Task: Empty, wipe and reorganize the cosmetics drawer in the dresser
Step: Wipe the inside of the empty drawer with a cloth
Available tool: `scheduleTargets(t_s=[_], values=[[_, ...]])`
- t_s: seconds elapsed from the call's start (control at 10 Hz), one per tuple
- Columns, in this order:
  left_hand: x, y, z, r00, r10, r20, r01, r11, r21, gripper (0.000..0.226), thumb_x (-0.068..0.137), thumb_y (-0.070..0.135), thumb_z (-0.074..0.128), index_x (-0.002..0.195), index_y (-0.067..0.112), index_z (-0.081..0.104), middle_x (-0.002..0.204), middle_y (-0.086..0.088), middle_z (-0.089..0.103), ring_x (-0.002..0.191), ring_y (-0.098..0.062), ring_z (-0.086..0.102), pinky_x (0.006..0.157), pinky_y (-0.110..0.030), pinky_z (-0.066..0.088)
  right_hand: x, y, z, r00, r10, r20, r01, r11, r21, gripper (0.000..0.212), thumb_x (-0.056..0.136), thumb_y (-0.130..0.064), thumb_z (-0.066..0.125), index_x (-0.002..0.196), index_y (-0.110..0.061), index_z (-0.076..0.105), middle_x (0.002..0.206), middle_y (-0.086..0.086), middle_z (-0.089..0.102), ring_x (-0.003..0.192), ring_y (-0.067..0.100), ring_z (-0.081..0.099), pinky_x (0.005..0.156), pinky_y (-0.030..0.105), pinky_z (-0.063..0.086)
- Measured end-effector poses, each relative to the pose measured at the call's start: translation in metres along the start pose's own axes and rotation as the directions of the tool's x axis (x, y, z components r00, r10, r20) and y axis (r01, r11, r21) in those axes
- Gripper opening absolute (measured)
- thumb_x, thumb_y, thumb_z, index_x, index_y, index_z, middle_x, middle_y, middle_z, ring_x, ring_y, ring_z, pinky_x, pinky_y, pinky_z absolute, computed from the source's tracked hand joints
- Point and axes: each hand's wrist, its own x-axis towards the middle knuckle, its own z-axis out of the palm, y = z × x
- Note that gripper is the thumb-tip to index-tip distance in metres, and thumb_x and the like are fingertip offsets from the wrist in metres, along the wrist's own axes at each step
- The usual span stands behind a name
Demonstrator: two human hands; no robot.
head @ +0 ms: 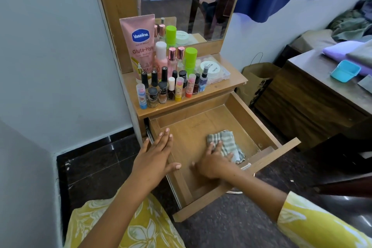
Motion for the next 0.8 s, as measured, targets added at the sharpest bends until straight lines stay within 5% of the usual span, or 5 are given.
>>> scheduleTargets(t_s=[0.2, 0.4, 0.8], values=[[-0.002, 0.003, 0.002, 1.000, 0.006, -0.015, -0.006, 1.000, -0.007, 0.083, 0.093, 0.059, 0.032, 0.147, 0.019, -0.017, 0.143, 0.005, -0.036, 0.140, -0.010, -0.023, 0.114, -0.039, -0.010, 0.021, 0.034, -0.021, 0.995, 0.097, -0.007, -0.096, 0.991, 0.095, 0.107, 0.084, -0.073, 0.034, 0.138, -0.015, -0.037, 0.145, 0.013, -0.044, 0.135, 0.056, -0.018, 0.113, 0.063, 0.005], [0.000, 0.000, 0.005, 0.999, 0.009, -0.034, -0.009, 1.000, -0.011, 0.082, 0.093, 0.059, 0.032, 0.147, 0.021, -0.017, 0.143, 0.005, -0.036, 0.139, -0.010, -0.024, 0.114, -0.038, -0.010, 0.028, 0.069, -0.042, 0.998, 0.040, -0.041, -0.037, 0.998, 0.056, 0.111, 0.081, -0.078, 0.034, 0.140, -0.013, -0.033, 0.146, 0.018, -0.041, 0.141, 0.043, -0.021, 0.114, 0.059, -0.010], [0.001, 0.002, 0.008, 0.999, 0.003, -0.034, -0.003, 1.000, -0.006, 0.081, 0.094, 0.058, 0.031, 0.145, 0.021, -0.019, 0.142, 0.005, -0.037, 0.139, -0.010, -0.023, 0.115, -0.038, -0.009, 0.036, 0.026, -0.067, 0.963, -0.077, -0.258, 0.106, 0.990, 0.098, 0.103, 0.082, -0.076, 0.034, 0.146, -0.018, -0.022, 0.152, 0.015, -0.031, 0.136, 0.054, -0.020, 0.112, 0.062, -0.007]])
